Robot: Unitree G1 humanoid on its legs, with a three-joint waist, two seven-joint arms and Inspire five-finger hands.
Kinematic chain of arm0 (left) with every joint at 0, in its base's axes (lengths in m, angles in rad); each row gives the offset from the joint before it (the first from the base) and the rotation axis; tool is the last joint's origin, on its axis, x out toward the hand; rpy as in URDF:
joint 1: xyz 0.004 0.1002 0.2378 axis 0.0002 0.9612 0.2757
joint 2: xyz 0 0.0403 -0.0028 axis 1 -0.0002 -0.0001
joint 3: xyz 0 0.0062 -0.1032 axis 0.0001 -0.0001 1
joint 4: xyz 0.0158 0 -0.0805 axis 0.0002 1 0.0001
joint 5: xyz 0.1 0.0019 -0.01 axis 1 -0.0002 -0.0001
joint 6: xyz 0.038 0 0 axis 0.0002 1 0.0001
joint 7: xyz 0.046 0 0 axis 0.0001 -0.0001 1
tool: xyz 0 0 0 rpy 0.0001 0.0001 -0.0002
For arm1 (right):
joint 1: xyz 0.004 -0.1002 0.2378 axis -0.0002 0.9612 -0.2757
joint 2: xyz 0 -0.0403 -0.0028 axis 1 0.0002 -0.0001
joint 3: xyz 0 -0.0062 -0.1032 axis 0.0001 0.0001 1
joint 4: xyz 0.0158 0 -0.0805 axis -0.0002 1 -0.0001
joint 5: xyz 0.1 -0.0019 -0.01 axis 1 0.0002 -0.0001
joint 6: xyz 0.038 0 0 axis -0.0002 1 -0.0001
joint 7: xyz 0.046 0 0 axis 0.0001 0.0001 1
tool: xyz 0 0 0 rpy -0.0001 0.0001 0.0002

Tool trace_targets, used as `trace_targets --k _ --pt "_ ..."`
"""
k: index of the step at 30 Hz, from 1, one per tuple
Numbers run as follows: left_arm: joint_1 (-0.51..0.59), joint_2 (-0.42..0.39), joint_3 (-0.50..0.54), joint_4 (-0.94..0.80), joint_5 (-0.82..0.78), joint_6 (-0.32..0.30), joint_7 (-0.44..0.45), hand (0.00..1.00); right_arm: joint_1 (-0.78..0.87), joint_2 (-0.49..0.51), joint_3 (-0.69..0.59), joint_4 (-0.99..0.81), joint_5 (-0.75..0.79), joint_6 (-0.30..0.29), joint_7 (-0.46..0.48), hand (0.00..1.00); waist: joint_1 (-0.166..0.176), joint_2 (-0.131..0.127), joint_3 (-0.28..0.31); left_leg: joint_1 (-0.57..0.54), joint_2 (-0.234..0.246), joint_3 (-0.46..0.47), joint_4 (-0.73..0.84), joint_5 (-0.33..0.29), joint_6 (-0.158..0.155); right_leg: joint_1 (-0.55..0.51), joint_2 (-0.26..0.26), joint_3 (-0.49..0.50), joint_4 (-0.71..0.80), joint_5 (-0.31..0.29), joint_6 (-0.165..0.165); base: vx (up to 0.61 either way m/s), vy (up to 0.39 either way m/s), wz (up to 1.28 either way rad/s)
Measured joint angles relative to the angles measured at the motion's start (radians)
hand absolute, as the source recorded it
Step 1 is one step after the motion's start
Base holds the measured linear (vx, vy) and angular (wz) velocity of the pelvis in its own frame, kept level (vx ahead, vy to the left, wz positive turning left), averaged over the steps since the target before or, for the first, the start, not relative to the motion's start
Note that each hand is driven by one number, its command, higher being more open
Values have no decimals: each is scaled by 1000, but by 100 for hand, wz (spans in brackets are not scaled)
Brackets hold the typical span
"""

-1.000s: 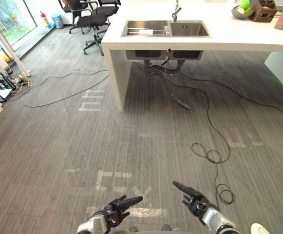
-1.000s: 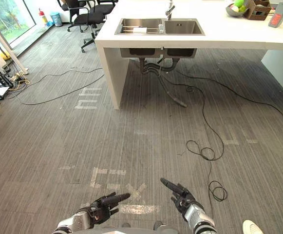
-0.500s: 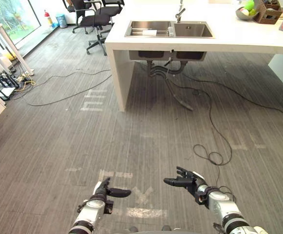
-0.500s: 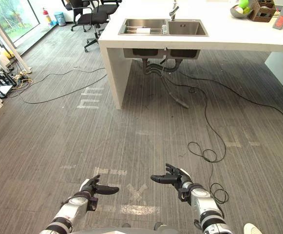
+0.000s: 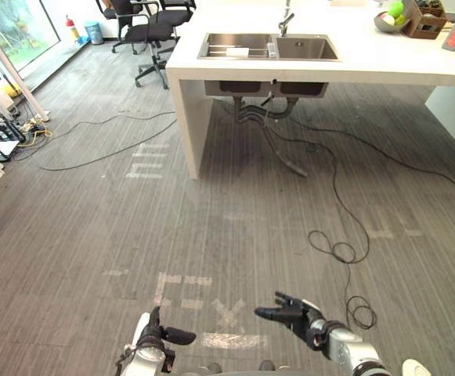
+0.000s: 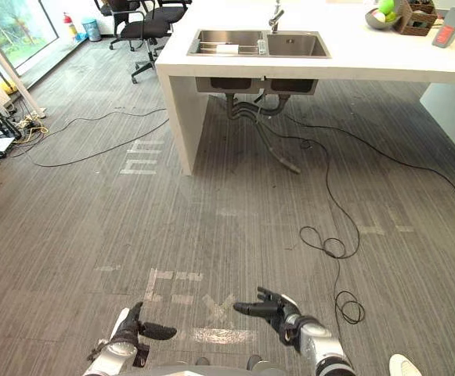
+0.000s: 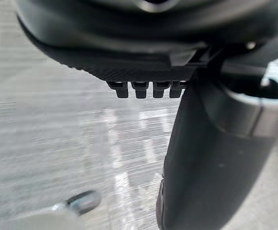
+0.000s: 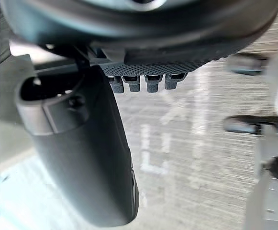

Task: Walk over to the sink, pick up the cup, carry it to the dishwasher, place the cup inside the dishwasher, then close the dishwasher door

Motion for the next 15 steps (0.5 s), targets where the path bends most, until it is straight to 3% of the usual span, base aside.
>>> trace_targets --k 2,5,15 --pt "11 3 17 19 -7 -27 5 100 17 12 -3 6 -86 -32 -47 100 0 -1 -1 2 0 8 -2 0 0 0 0 9 0 2 -3 -13 6 -12" --pt "31 9 17 50 -16 -63 2 100 20 13 -29 36 -97 -65 -95 100 0 -4 -4 10 0 27 -8 1 3 0 1 22 -2 5 -8 -25 4 -15" --pt "32 17 18 146 -123 -114 -21 100 35 40 -102 147 -58 -87 -128 100 -1 -20 -19 34 -2 34 -34 12 19 11 4 28 -12 9 -14 -7 -2 -2"
